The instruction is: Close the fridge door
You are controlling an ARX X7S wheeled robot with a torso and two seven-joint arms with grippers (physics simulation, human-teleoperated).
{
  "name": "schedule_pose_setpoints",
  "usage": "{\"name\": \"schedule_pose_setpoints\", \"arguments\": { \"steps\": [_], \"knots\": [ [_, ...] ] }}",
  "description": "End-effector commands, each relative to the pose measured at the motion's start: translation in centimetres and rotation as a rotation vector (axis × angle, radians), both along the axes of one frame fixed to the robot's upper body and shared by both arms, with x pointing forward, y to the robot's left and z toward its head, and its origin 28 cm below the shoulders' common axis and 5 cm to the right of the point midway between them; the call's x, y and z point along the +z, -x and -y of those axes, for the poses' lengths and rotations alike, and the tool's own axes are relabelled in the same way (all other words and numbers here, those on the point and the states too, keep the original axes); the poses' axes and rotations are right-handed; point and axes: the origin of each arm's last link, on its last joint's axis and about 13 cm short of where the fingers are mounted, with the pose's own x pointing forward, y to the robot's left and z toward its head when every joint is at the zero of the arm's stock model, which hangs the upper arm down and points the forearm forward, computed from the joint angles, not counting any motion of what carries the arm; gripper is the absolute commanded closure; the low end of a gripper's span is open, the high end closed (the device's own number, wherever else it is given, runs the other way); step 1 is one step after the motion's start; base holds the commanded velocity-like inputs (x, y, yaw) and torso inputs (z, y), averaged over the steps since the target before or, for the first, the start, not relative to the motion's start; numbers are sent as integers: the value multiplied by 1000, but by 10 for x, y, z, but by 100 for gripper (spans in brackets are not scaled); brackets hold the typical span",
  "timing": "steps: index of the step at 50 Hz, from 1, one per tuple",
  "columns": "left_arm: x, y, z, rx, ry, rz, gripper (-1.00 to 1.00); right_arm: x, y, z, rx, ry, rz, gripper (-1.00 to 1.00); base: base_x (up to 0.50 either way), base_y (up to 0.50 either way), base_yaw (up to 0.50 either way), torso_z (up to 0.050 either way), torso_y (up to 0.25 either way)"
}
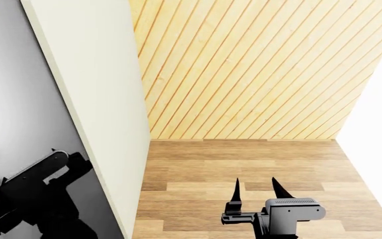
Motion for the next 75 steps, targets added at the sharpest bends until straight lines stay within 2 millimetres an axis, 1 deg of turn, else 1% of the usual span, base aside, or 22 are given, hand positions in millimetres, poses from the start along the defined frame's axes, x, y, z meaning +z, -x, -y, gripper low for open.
{"name": "schedule_pose_setpoints", "arguments": {
  "steps": [1,4,8,15,24,30,36,39,42,47,55,63,68,73,75],
  "knots": [
    [36,-19,-15,63,23,36,-100,0,1,0,-2,4,4,-100,0,0,0,0,0],
    [40,-26,-23,89,34,34,-100,1,1,0,-2,3,4,-100,0,0,0,0,0],
    [38,-34,-34,138,54,19,-100,1,1,0,-2,3,5,-100,0,0,0,0,0],
    [45,-44,-44,187,72,13,-100,1,1,0,-1,5,6,-100,0,0,0,0,0],
    [56,-52,-63,237,45,15,-100,1,2,0,0,6,9,-100,0,0,0,0,1],
    [54,-55,-75,226,70,21,-100,1,2,0,0,6,10,-100,0,0,0,0,0],
    [51,-57,-91,284,95,19,-100,1,3,0,-1,5,11,-100,0,0,0,0,0],
    [56,-61,-95,297,85,9,-100,1,3,0,-1,7,12,-100,0,0,0,0,0],
    [65,-69,-99,292,65,-4,-100,2,3,0,0,8,13,-100,0,0,0,0,0],
    [85,-86,-103,264,25,-29,-100,2,3,0,0,8,13,-100,0,0,0,0,0],
    [105,-109,-117,258,-18,-86,-100,2,3,0,0,9,13,-100,0,0,0,0,0],
    [116,-138,-121,199,-72,-177,-100,1,3,-1,-4,12,14,-100,0,0,0,0,0],
    [121,-150,-123,165,-76,-198,-100,1,3,0,-5,10,13,-100,0,0,0,0,2],
    [123,-161,-120,75,-85,-221,-100,1,3,0,-6,10,13,-100,0,0,0,0,0],
    [127,-166,-117,24,-90,-227,-100,0,3,0,-7,11,13,-100,0,0,0,0,0]
  ]
}}
